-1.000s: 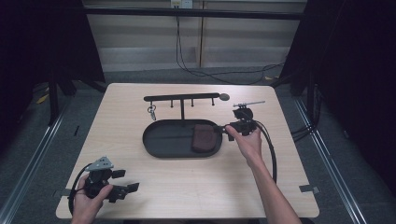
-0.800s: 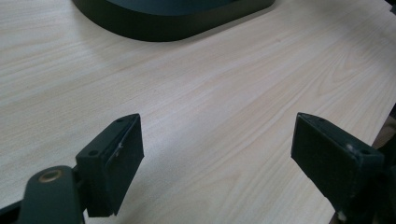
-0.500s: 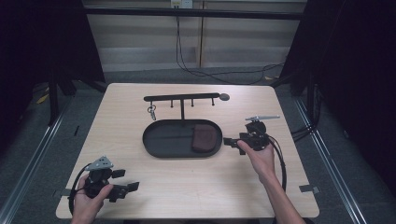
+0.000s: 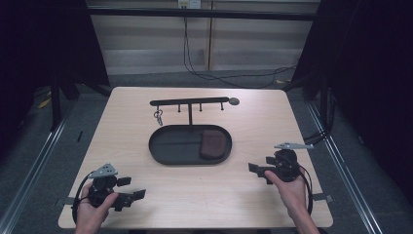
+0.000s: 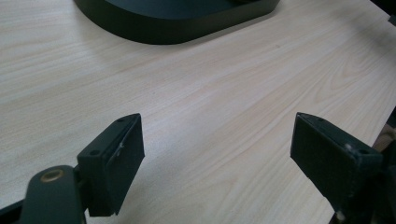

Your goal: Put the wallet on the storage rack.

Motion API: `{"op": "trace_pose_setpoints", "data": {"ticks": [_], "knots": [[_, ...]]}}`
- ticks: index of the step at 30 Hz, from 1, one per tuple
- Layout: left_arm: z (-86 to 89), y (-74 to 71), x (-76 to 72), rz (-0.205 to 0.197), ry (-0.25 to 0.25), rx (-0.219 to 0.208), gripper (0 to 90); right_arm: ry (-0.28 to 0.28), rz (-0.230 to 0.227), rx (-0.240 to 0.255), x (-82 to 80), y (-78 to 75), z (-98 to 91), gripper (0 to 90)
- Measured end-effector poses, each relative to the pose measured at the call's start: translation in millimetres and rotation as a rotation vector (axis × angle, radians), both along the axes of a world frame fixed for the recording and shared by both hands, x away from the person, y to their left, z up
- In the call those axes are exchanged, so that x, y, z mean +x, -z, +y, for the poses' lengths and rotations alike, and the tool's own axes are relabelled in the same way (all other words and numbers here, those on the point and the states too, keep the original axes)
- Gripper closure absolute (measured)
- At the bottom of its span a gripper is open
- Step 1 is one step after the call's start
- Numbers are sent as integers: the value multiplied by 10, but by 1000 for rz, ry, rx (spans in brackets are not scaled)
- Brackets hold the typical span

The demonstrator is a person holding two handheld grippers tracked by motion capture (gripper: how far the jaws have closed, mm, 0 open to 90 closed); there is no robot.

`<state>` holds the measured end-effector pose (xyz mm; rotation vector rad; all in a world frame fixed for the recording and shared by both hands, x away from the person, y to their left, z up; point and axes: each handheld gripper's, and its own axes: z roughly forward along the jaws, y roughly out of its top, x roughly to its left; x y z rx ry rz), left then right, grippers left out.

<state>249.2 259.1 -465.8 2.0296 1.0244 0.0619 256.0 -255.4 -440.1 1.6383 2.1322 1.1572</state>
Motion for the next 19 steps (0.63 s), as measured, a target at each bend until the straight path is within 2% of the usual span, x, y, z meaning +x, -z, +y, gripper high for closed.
{"op": "trace_pose_setpoints", "data": {"ticks": [3,4,7,11,15,17,19], "knots": [[2,3,1,2,-3,-3,174,4,3,-6,-76,12,-45,167],[-1,7,1,4,-5,-2,174,1,-8,-24,-145,26,-97,167],[-3,7,0,7,0,-2,174,15,-7,-22,-210,46,-156,167],[0,7,1,13,-3,-9,174,55,-15,-27,-341,147,-308,166],[-1,0,4,17,-4,-19,174,78,-7,-37,-401,226,-385,166],[-1,-5,2,12,-1,-21,174,98,12,-47,-432,296,-456,165],[2,-8,2,11,0,-26,174,116,24,-75,-421,323,-481,164]]}}
